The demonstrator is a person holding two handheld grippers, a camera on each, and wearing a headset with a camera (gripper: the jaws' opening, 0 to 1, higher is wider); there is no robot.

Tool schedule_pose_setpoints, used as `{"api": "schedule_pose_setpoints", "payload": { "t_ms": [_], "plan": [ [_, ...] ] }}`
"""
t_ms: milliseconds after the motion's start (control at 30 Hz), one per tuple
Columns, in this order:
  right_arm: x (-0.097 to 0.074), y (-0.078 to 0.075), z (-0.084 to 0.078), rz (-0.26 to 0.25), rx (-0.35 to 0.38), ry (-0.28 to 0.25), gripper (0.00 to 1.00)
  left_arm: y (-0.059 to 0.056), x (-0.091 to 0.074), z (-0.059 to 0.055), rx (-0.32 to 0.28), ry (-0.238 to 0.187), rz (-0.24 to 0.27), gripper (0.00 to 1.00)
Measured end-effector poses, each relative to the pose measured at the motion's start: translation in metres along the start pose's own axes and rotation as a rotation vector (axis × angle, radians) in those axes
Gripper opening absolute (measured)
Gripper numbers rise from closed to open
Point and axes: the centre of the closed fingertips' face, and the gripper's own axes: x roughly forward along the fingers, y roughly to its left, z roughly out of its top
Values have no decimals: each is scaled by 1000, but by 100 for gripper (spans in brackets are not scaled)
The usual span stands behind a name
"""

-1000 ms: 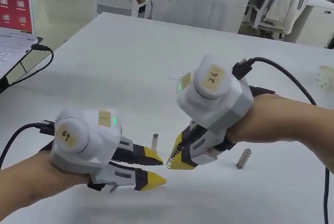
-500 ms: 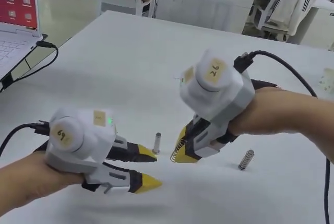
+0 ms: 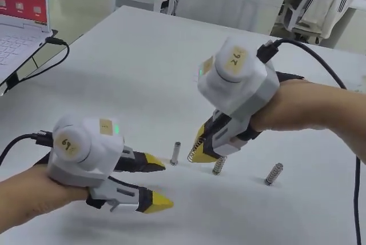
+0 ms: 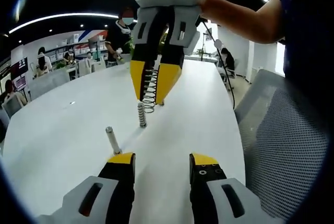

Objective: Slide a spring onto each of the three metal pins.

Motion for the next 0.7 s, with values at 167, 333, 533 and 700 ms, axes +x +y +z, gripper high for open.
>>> {"api": "schedule_pose_setpoints", "payload": {
  "t_ms": [167, 333, 533, 700],
  "plan": [
    [0, -5, 2, -1, -2, 5, 9, 3, -2, -3, -19, -3, 18, 42],
    [0, -8, 3, -7, -8, 12, 9, 6, -4, -9, -37, -6, 36, 47],
    [1, -11, 7, -8, -13, 14, 9, 9, -7, -11, -67, -25, 59, 55],
    [4, -15, 8, -12, -19, 21, 9, 9, -9, -13, -80, -32, 70, 60]
  ]
}}
